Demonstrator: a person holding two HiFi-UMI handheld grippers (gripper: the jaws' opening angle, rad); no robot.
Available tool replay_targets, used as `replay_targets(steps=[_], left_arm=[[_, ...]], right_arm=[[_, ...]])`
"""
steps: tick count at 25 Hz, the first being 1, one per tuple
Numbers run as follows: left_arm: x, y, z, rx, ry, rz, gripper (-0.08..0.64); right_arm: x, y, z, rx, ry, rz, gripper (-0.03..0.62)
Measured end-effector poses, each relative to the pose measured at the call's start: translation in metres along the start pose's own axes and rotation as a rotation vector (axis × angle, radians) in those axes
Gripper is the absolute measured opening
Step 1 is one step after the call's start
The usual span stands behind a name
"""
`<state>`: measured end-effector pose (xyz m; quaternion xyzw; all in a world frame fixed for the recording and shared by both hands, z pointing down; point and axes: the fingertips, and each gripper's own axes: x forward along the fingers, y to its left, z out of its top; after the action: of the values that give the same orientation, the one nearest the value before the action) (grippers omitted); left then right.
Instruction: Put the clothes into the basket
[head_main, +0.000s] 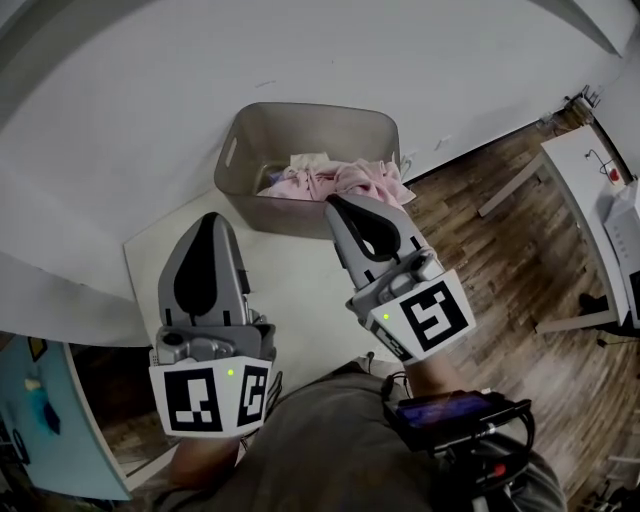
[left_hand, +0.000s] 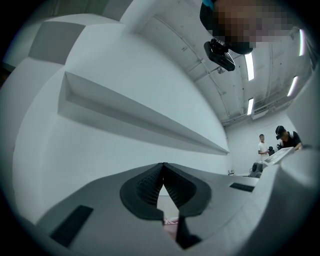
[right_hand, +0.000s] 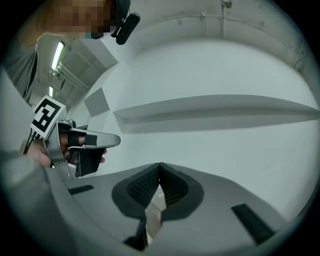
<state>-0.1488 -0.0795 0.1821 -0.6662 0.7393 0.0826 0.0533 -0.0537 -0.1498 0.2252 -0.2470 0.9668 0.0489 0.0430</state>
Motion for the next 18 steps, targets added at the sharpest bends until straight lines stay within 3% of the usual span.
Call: replay_targets(steps=[18], left_arm=[[-0.007, -0.007, -0.002, -0.009, -0.003, -0.019, 0.009]], right_arm=[[-0.009, 0.023, 0.009, -0.032, -0.004, 0.053, 0.008]])
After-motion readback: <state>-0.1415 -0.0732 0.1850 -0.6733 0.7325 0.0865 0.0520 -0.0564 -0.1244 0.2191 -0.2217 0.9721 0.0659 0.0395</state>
